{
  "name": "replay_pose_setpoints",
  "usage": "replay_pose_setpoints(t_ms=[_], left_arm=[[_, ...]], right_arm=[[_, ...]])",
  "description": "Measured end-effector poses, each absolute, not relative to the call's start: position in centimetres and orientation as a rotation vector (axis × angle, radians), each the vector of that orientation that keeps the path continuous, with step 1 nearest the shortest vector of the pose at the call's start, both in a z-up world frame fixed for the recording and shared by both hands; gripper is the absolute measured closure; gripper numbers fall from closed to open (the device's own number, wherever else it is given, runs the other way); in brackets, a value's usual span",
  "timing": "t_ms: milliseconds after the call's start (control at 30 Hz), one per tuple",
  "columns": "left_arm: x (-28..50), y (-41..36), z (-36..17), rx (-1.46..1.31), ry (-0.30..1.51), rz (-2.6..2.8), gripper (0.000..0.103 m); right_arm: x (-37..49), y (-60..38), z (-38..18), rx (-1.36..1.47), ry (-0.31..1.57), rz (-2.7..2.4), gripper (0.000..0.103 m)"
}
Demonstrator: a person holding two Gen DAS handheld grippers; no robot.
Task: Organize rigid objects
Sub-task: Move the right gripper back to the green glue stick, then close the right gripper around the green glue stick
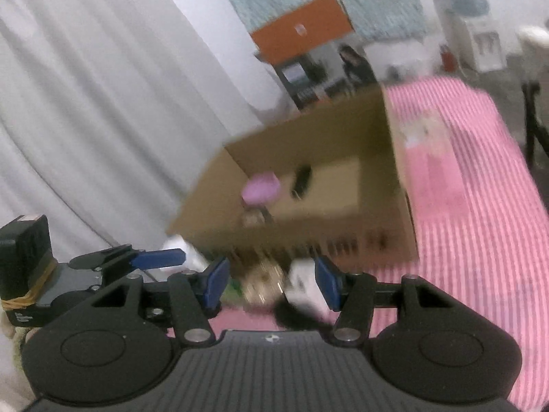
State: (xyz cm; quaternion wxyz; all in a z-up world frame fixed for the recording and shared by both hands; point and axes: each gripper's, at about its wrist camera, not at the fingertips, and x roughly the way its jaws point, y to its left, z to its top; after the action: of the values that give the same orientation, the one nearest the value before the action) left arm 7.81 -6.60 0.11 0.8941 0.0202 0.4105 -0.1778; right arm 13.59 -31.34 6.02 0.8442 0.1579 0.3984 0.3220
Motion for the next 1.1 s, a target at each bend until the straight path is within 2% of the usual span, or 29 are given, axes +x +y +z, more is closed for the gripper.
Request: replay_pose_setpoints(t_ms=[67,133,267,333,433,533,700,967,1100], left_arm=[[7.8,-7.4,-1.5,0.048,0.888,-0.375,0.012],[7.5,-7.9,-2.6,0.046,0.917,-0.401,0.021],[7.4,-8.6,-4.1,0.033,0.966,-0.448,0.032],[7.5,-8.8,-4.6,0.026,0.984,-0.467,0.042],[7.3,-9.0,-4.9,0.020,0.988,-0.488,0.046],[7.0,-8.9,-4.9,0.008,0.988,-0.507,0.051],[6.5,-7.9,-5.1,-0.010,0.992,-0.506,0.056],[6.3,-7.2,-5.0,-0.027,0.991,-0.506,0.058],[6.1,-7.0,-4.7,-0.034,1.001,-0.504,0.057]], right_arm=[[13.3,-31.4,4.3,0.332,0.894,0.668,0.047],[13.4,-31.3,2.4,0.327,0.951,0.647,0.053],[13.1,-31.1,-0.4,0.307,1.038,0.633,0.058],[13.2,-31.0,-1.3,0.305,1.067,0.631,0.064],[13.2,-30.6,-2.6,0.313,1.122,0.635,0.074],[13.0,-30.1,-2.9,0.328,1.145,0.652,0.075],[12.5,-29.0,-2.9,0.346,1.182,0.692,0.075],[12.4,-27.1,-2.9,0.302,1.182,0.701,0.076],[12.9,-26.8,-3.3,0.311,1.196,0.690,0.082]])
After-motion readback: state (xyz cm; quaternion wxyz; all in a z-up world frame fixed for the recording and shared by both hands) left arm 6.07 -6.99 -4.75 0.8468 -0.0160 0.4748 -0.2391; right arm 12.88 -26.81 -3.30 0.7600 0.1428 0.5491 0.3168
